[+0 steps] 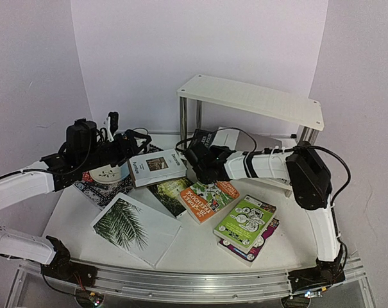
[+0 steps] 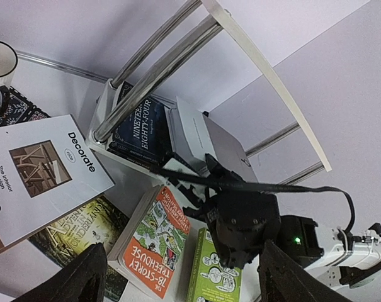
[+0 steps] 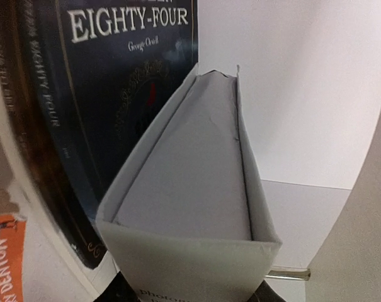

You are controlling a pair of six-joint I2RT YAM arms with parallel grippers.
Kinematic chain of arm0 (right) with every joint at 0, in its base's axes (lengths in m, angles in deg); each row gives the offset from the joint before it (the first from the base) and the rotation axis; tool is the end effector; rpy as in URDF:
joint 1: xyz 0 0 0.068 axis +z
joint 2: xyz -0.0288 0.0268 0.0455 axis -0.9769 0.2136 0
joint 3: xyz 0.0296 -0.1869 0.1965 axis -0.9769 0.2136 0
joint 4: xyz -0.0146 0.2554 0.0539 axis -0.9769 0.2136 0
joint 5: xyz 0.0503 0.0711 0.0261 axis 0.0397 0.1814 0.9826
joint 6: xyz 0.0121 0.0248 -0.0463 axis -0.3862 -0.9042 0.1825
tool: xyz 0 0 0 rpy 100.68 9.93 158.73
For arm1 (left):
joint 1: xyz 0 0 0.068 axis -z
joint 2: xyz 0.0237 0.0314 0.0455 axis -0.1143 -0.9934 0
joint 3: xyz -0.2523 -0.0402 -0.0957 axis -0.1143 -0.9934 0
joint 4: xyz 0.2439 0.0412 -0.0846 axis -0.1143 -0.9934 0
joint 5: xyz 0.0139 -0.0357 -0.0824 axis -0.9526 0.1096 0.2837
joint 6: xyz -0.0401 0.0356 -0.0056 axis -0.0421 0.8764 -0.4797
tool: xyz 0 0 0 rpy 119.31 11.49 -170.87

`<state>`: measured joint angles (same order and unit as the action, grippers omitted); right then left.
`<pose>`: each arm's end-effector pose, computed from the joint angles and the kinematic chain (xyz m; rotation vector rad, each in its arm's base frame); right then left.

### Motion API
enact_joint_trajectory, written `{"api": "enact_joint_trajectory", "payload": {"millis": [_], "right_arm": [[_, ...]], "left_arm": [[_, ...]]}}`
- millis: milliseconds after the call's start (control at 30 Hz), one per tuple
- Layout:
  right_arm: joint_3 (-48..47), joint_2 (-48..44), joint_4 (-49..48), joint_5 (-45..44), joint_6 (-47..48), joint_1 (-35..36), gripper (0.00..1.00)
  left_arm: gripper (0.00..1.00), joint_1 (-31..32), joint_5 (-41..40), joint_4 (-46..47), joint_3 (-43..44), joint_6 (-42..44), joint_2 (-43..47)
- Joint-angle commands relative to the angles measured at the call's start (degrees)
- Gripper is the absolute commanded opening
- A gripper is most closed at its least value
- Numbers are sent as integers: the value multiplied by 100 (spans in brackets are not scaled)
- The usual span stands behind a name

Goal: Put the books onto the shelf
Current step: Pick up the book from the book pile on the shelf.

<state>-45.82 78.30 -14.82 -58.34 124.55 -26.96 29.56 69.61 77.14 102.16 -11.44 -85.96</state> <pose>0.3360 0.3580 0.1979 -0.7797 1.7183 -1.1230 0.2106 -0.1611 0.3125 0.0058 1.9486 -1.1127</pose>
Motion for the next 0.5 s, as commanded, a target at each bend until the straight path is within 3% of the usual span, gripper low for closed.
{"api": "enact_joint_trajectory", "payload": {"millis": [0,267,467], "right_arm": [[116,-740,-62,-539,275,605,40],[586,-1654,9,-838,459,1772,38],[723,-2352,892,-356,237,2854,39]], "left_arm": [[85,38,-110,37,188,85,207],[85,36,-239,-132,201,95,416],[84,36,-493,-413,316,86,714]]}}
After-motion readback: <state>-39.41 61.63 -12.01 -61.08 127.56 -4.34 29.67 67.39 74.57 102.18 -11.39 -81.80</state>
